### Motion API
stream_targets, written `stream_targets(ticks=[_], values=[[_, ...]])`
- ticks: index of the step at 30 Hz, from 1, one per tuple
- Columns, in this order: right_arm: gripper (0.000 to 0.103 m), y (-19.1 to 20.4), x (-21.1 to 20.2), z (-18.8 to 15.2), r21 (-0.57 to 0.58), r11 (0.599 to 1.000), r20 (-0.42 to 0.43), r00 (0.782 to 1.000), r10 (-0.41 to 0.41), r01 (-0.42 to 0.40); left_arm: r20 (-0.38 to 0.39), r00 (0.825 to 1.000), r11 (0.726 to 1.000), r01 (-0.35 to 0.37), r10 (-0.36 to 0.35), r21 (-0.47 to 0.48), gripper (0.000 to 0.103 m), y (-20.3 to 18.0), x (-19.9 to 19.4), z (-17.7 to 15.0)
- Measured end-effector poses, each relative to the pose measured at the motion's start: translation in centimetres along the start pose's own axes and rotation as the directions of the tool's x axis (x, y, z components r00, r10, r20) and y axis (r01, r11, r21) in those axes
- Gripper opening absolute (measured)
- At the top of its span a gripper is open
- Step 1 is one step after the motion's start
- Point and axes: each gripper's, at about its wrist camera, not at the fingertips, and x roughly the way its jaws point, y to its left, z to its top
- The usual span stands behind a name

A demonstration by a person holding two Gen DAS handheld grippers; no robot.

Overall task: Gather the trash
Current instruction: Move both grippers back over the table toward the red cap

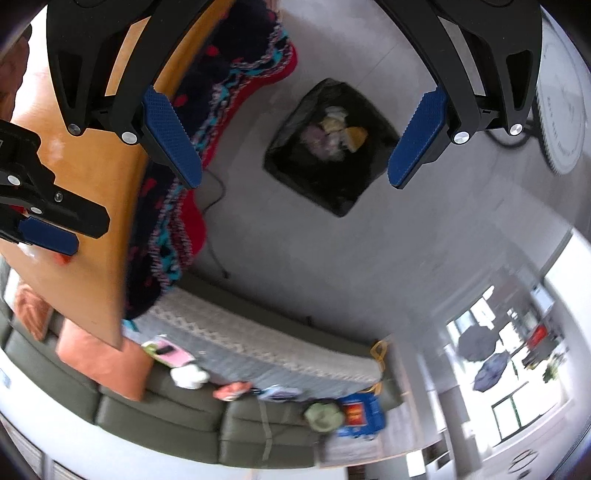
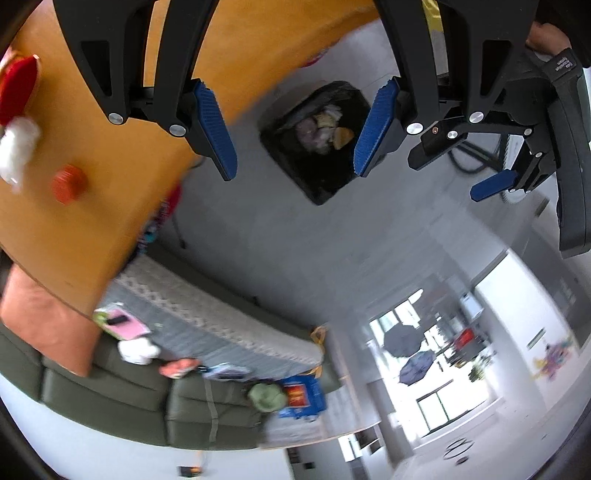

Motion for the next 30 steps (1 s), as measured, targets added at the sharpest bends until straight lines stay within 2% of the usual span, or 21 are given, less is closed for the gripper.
stream_targets(ticks=[11,18,30], values=[[0.067,-11.2,-5.3,-2.1,0.168,0.979,0.049,0.99,-0.129,0.12,0.007,0.993,0.981,0.114,-0.117,0.159,0.097,-11.1,-0.4,1.5],[0.067,-17.3,-7.0,-3.1,0.228,0.956,0.042,0.979,-0.2,0.185,-0.002,0.985,0.958,0.168,-0.172,0.231,0.097,-17.4,0.5,2.7],[0.067,-26.9,-6.1,-3.1,0.332,0.902,-0.034,0.96,-0.279,0.274,-0.052,0.97,0.917,0.243,-0.239,0.316,0.097,-25.9,4.0,5.1]])
